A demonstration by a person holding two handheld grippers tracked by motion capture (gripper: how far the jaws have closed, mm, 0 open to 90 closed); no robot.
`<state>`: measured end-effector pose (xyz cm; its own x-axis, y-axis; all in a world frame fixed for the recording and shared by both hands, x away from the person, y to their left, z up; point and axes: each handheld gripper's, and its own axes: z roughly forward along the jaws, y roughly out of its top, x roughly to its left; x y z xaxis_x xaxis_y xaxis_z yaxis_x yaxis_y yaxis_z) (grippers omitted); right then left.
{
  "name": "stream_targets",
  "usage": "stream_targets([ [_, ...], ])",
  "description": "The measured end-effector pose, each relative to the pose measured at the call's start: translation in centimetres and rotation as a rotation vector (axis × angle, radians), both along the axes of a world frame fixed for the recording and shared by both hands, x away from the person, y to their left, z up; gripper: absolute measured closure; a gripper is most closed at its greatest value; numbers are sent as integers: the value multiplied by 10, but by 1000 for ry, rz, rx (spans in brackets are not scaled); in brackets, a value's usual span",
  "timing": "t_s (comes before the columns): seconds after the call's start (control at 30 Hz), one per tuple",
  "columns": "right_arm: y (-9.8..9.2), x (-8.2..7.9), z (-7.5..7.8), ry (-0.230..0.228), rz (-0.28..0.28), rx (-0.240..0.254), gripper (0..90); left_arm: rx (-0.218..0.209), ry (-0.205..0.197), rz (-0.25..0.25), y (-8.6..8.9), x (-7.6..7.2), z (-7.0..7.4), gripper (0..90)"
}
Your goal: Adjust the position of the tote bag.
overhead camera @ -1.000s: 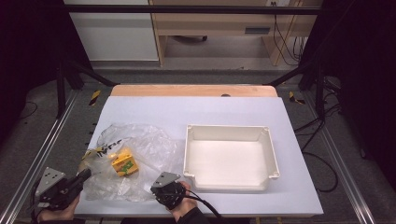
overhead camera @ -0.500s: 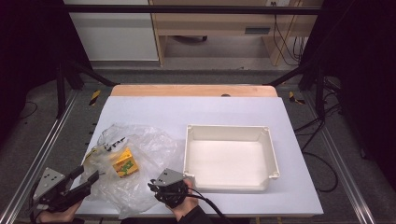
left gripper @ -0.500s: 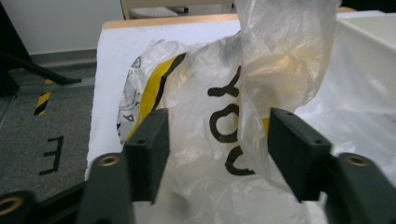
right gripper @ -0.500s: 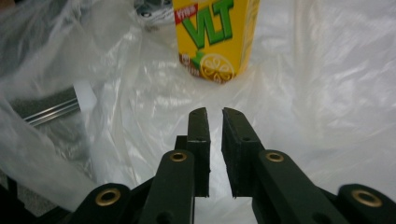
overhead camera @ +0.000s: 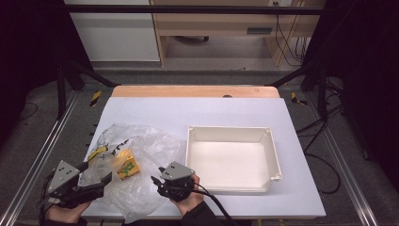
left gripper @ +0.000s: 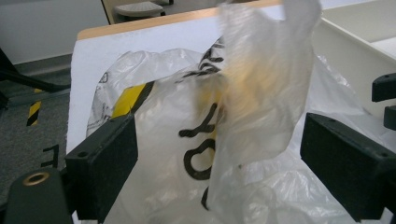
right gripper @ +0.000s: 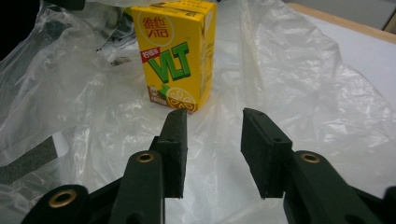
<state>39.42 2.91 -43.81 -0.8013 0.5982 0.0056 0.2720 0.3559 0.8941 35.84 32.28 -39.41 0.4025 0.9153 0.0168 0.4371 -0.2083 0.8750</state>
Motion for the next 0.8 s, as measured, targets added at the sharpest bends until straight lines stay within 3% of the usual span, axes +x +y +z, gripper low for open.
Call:
stream_targets([
  [0.1,-1,2,1,-4,-15,-1,575,2,9,-20,-7,9,2,119],
  [0.2,-1,3,1,-5,-15,-2,573,-8,4,-33,-8,13,1,271],
  [0.23,0,2,0,-7,-16,-3,570,-16,5,-44,-8,15,1,271],
  [0.27,0,2,0,-9,-16,-7,570,-25,0,-54,-8,16,0,340],
  [0.3,0,2,0,-13,-16,-10,571,-25,-7,-64,-7,16,0,518],
  [0.4,-1,2,-1,-12,-17,-10,575,-10,-15,-62,-7,16,1,687],
  [0.43,-1,2,-1,-12,-17,-10,575,-9,-20,-59,-6,15,2,687],
  [0.47,-1,1,-2,-9,-16,-8,583,-11,-29,-56,-4,15,3,779],
  [0.6,2,-1,-4,-7,0,-6,613,-31,-65,-7,7,17,12,865],
  [0.8,10,-4,-10,11,30,-20,660,-48,-55,54,19,30,6,878],
])
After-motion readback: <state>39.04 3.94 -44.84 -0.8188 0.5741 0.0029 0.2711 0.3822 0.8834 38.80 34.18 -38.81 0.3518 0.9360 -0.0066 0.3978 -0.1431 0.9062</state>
